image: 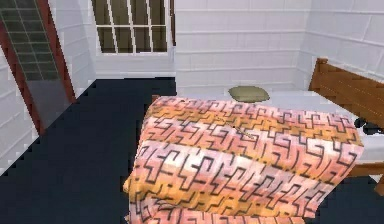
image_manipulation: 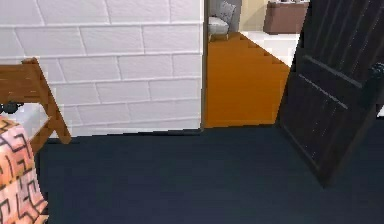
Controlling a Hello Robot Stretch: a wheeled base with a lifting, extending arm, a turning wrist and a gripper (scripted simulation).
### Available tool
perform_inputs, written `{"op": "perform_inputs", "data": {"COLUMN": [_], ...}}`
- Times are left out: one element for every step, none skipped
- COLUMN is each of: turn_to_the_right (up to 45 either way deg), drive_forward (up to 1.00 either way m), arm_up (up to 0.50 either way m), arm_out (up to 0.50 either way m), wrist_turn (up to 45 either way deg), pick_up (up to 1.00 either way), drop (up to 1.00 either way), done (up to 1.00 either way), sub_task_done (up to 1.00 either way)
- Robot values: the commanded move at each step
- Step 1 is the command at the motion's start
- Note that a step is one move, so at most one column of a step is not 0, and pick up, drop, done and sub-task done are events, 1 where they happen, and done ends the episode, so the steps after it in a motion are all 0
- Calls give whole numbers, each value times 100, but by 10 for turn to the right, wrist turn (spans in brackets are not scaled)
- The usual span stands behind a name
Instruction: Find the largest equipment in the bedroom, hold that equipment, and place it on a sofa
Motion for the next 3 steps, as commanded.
{"op": "perform_inputs", "data": {"turn_to_the_right": [-60, 0, -450], "drive_forward": [0, 30, 0], "arm_up": [0, 0, 0], "arm_out": [0, 0, 0], "wrist_turn": [0, 0, 0], "pick_up": [0, 0, 0], "drop": [0, 0, 0], "done": [0, 0, 0], "sub_task_done": [0, 0, 0]}}
